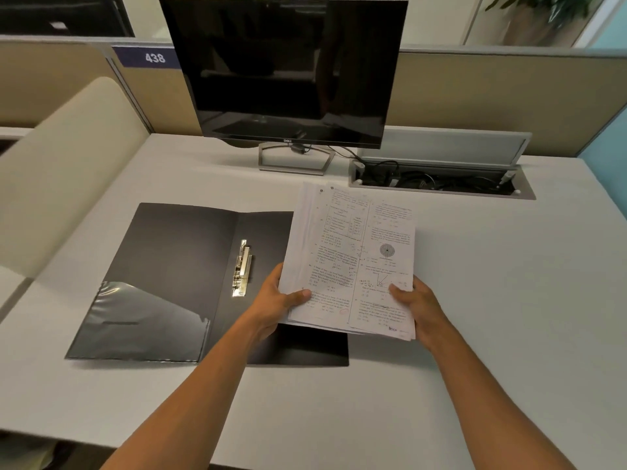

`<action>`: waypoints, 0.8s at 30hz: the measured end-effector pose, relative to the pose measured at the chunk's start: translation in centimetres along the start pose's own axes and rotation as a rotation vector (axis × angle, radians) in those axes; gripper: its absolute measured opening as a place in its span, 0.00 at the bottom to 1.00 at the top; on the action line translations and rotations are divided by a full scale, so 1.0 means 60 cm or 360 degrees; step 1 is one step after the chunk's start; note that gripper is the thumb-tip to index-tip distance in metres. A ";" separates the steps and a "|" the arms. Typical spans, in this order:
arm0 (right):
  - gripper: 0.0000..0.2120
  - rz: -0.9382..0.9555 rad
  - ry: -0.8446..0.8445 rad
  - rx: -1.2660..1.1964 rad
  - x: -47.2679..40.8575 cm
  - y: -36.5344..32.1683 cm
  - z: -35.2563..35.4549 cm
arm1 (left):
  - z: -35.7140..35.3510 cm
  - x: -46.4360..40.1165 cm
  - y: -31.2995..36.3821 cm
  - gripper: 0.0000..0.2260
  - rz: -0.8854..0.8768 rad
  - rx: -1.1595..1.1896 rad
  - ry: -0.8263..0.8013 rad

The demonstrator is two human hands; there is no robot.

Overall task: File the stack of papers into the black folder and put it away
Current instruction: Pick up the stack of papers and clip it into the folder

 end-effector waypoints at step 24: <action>0.18 0.0146 0.0129 0.0359 0.033 0.074 -0.100 | 0.276 -0.017 0.052 0.07 -0.1257 -0.1489 0.0917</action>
Point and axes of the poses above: each hand's wrist, its own x-axis away from the middle knuckle, its own z-axis out of the back of the hand, y = z × x, the point moved 10 cm from there along -x, towards the middle knuckle, and after that the axes turned 13 degrees about y, right-handed, at the moved point
